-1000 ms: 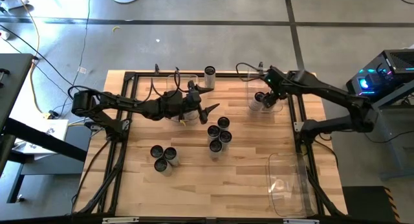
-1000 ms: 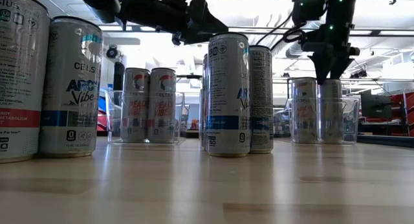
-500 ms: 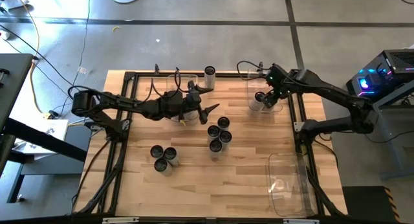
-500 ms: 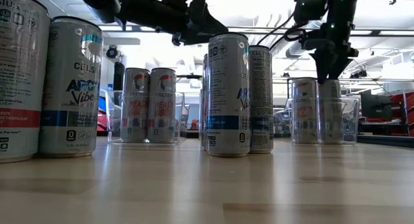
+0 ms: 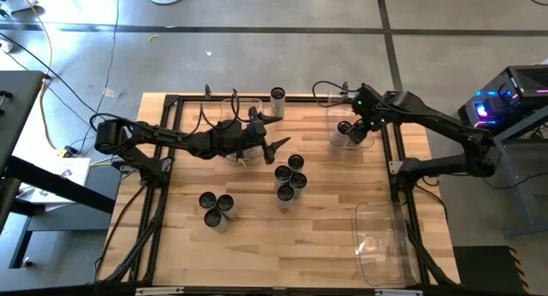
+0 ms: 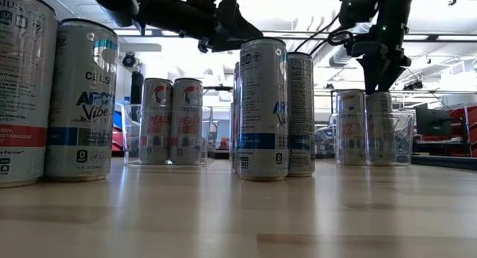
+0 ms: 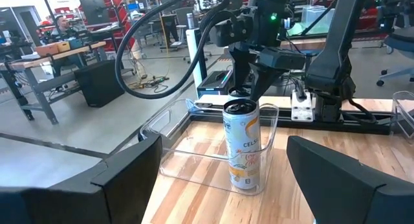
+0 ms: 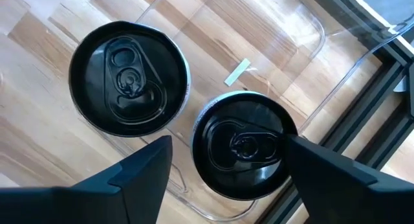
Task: Sort soda cans
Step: Place the white-yellow soda can into the top right transparent bin
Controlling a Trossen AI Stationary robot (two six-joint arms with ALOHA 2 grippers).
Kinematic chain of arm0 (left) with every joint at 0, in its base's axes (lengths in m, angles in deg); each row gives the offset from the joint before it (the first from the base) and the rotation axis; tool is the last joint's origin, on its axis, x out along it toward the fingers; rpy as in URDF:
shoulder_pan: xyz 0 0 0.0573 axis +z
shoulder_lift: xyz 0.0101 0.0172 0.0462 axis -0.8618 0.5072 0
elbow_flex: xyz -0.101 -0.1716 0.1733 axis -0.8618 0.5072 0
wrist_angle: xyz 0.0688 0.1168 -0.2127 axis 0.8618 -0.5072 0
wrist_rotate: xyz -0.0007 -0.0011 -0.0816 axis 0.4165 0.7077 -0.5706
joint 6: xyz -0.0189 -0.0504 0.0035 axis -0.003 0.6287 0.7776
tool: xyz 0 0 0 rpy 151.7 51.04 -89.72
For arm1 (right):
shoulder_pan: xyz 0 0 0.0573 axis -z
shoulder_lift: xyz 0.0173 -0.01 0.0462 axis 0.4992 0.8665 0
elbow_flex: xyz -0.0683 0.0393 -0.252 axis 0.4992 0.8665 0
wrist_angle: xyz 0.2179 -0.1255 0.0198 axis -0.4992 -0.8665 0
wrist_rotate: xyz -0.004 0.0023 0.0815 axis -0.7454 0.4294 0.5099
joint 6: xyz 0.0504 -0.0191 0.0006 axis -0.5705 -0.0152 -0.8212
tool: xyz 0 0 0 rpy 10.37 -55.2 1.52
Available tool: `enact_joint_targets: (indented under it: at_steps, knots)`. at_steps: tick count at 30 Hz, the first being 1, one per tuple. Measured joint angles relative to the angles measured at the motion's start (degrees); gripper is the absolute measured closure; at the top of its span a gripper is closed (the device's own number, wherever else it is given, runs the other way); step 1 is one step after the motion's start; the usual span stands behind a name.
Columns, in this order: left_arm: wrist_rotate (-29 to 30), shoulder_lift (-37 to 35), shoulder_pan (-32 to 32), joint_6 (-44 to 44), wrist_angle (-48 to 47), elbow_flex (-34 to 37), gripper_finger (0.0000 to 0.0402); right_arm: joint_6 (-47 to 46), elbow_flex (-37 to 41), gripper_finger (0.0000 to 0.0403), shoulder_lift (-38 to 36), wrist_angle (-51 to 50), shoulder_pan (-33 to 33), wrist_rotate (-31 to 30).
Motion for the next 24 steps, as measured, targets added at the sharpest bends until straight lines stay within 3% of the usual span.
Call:
enact_joint_targets:
  at_steps: [8,24]
  knots:
    - [0.0,0.0,0.0,0.1,0.0,0.0,0.0074,-1.7,-3.6,0.0109,-0.3,-2.6,0.2,-0.8]
    - [0.0,0.0,-0.1,0.2,0.0,0.0,0.0074,-1.9,0.9,0.0109,-1.0,-0.2,1.3,-5.1]
